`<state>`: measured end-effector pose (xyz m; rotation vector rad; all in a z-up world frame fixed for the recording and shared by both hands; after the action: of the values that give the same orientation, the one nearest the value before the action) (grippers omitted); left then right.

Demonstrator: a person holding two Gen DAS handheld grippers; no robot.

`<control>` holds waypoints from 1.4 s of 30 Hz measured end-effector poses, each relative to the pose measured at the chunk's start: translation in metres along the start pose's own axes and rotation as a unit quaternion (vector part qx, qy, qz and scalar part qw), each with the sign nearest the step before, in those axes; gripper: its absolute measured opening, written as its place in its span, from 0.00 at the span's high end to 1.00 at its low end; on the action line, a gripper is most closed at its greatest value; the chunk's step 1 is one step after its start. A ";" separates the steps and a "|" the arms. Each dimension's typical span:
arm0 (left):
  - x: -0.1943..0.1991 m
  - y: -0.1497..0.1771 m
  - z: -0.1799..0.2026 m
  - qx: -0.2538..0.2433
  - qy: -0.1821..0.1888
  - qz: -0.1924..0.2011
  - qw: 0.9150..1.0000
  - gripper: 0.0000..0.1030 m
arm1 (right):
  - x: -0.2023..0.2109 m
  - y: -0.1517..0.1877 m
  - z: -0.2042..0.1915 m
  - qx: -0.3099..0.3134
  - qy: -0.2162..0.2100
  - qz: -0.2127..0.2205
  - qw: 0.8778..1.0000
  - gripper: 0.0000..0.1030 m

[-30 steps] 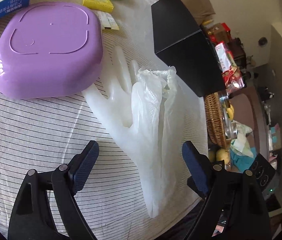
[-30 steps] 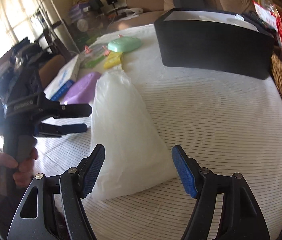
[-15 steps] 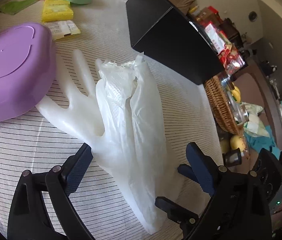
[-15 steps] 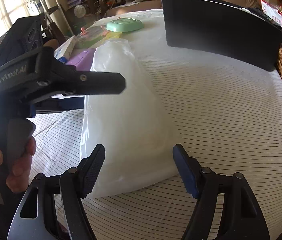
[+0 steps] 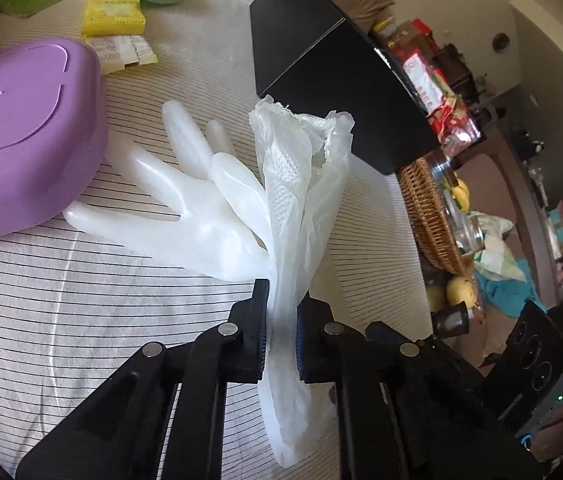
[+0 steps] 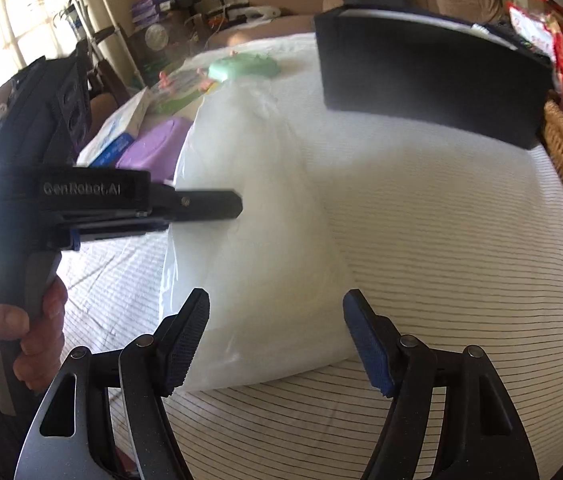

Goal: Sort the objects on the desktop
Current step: 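Grasp the clear plastic glove bag with the left gripper, then lift the clear glove bag with the left gripper and carry it to the black box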

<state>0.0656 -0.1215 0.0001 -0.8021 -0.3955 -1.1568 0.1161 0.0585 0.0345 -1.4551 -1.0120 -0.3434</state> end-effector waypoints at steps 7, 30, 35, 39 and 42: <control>0.011 -0.010 -0.010 0.052 0.077 0.009 0.996 0.91 | 0.016 -0.006 0.040 -0.097 -0.019 0.034 0.995 0.30; 0.078 -0.052 -0.026 0.137 0.268 0.071 0.951 0.91 | 0.030 -0.030 0.033 -0.309 -0.300 0.120 0.894 0.94; 0.085 -0.095 0.015 0.093 0.237 0.079 0.964 0.91 | 0.052 -0.087 0.037 -0.246 -0.261 0.131 0.924 0.94; 0.080 -0.162 0.079 0.042 0.217 0.094 0.971 0.91 | 0.081 -0.161 0.065 -0.200 -0.233 0.156 0.939 0.94; 0.066 -0.223 0.126 0.014 0.200 0.103 0.974 0.91 | 0.095 -0.226 0.095 -0.169 -0.206 0.173 0.948 0.94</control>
<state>-0.0995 -0.1105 0.2062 -0.5522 0.0073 -1.0821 -0.0310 0.1455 0.2343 -2.0387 -1.0291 0.0548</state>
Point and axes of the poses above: each gripper's, at about its wrist camera, not at the fingertips, and x roughly against the way its jaws point, z to its right, y to its underside, the point moved 2 cm from there along -x, roughly the way its jaws point, and after that the axes turned 3 degrees about z, right-handed, at the moved point
